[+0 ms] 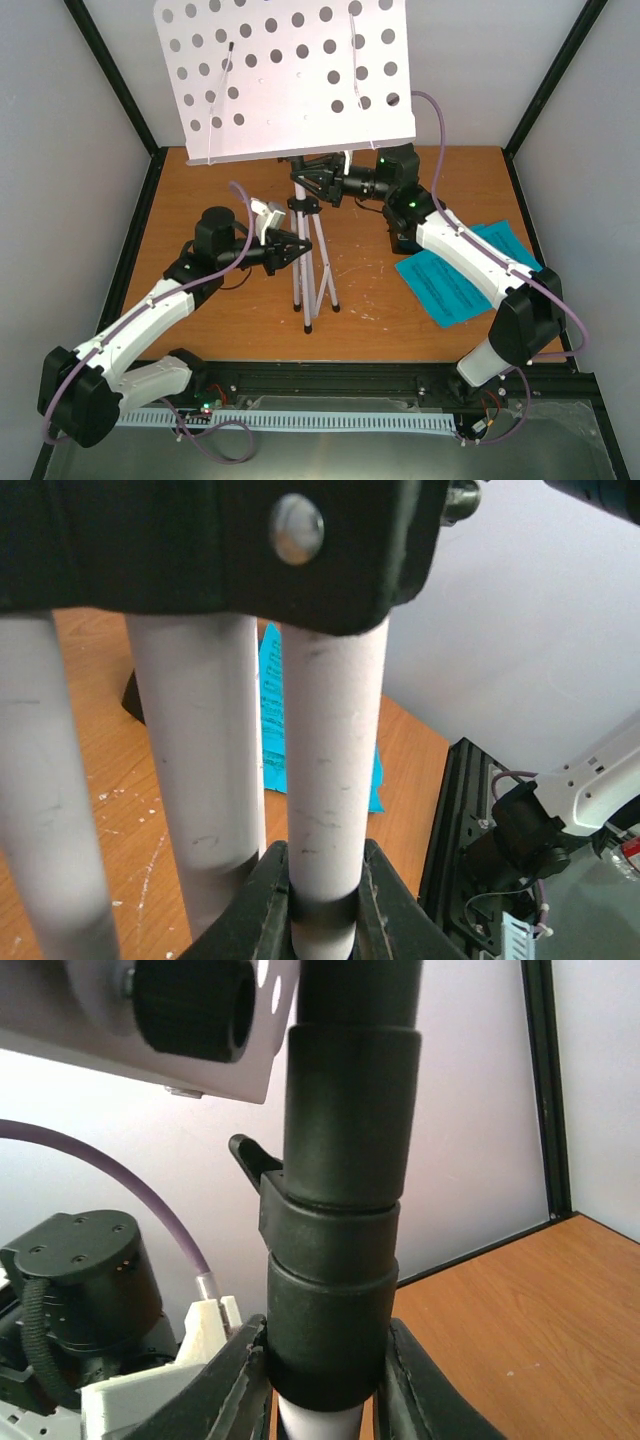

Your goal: Pack up the instrument practice props

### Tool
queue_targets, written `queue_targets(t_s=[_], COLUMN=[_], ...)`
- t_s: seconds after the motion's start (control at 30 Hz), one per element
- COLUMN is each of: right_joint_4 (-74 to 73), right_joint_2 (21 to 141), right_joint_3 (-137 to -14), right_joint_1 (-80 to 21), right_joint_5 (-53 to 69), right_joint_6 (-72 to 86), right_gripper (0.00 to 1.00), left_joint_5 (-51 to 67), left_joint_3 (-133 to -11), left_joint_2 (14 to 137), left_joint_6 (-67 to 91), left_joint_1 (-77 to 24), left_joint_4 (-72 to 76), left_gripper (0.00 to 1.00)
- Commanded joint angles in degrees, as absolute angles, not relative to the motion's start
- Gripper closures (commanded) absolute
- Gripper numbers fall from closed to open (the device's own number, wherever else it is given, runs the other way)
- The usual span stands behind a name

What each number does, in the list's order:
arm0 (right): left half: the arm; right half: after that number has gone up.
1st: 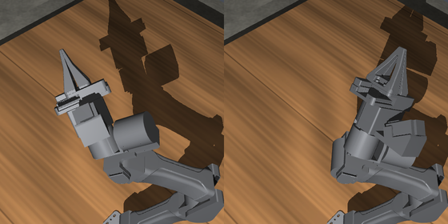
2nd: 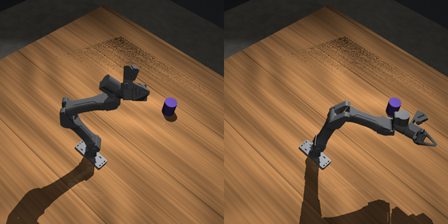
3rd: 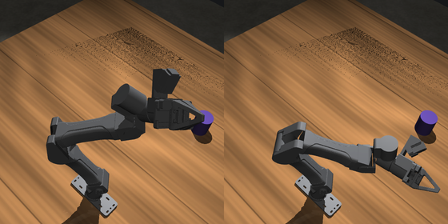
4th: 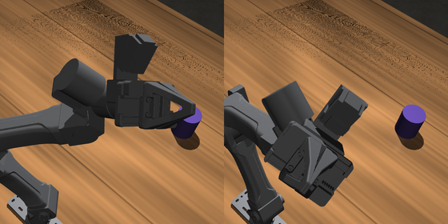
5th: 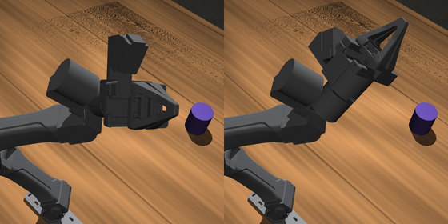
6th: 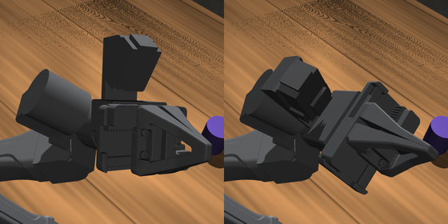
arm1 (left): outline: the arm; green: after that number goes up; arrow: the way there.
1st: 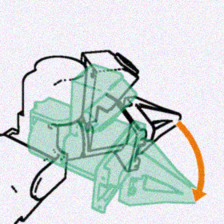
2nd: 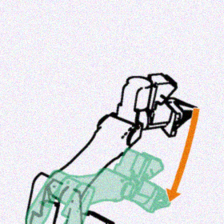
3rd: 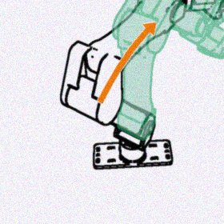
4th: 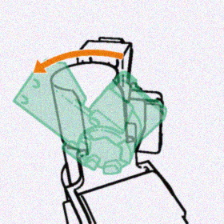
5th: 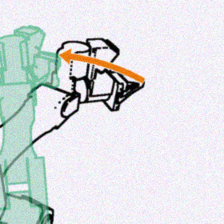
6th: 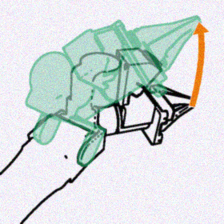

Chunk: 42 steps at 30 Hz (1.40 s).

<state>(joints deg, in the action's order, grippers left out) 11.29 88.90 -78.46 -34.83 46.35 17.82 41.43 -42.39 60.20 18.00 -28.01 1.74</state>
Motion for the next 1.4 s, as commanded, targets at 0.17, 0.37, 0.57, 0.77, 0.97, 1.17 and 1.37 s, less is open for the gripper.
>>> queue_targets(t_s=[0.17,0.37,0.57,0.77,0.97,1.17,1.37], right_joint_4=[12.65,13.44,13.53,20.23,28.07,31.26,30.15], right_joint_2=[86.00,85.80,87.97,91.92,97.29,102.12,105.73], right_joint_3=[-72.98,-66.53,-63.43,-59.47,-56.39,-55.94,-55.76], right_joint_1=[-39.97,-40.62,-40.62,-40.65,-40.53,-40.34,-40.10], right_joint_5=[47.97,36.42,28.10,25.72,22.49,20.55,18.48], right_joint_6=[20.91,29.21,35.04,36.86,34.03,33.07,29.47], right_gripper=[0.97,0.97,0.97,0.97,0.97,0.97,0.97], left_joint_5=[35.13,36.12,36.07,35.94,34.44,33.03,32.18], left_joint_3=[-51.97,-47.16,-45.85,-41.48,-39.39,-39.44,-38.47], left_joint_2=[56.45,59.00,63.52,67.91,73.03,78.56,82.37], left_joint_6=[28.32,39.97,43.68,45.74,44.02,40.89,39.30], left_joint_1=[-26.63,-26.63,-26.52,-26.27,-26.28,-26.19,-26.19], left_joint_4=[10.87,16.21,16.38,19.98,21.64,20.95,20.36], left_gripper=[1.00,1.00,1.00,1.00,1.00,1.00,1.00])
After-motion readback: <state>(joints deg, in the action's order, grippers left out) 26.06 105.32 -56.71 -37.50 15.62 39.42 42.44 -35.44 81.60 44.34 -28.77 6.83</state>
